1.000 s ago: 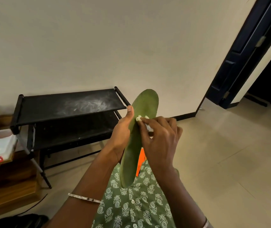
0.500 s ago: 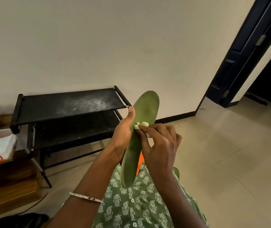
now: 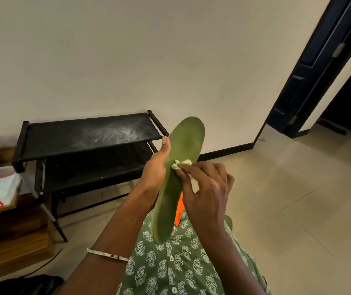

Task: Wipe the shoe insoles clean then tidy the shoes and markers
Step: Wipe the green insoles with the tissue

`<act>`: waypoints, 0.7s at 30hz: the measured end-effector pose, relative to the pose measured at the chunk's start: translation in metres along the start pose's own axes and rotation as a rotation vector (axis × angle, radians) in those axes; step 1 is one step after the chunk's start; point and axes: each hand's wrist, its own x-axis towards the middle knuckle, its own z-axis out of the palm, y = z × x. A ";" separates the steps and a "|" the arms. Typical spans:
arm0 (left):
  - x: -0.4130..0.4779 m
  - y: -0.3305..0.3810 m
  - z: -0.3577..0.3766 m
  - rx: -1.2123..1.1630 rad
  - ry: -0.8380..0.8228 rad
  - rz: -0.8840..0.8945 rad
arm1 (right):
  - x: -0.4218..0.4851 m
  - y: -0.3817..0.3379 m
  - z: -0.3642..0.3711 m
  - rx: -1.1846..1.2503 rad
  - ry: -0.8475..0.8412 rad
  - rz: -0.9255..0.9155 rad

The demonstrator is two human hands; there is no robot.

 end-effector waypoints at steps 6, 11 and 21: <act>-0.003 0.003 0.004 0.059 -0.096 0.010 | 0.034 0.025 -0.002 -0.088 0.032 0.083; -0.001 0.002 -0.002 0.047 -0.054 0.009 | 0.023 0.013 0.000 -0.037 -0.011 0.030; -0.001 0.001 0.000 0.046 -0.088 -0.019 | 0.036 0.000 0.004 -0.029 0.004 -0.009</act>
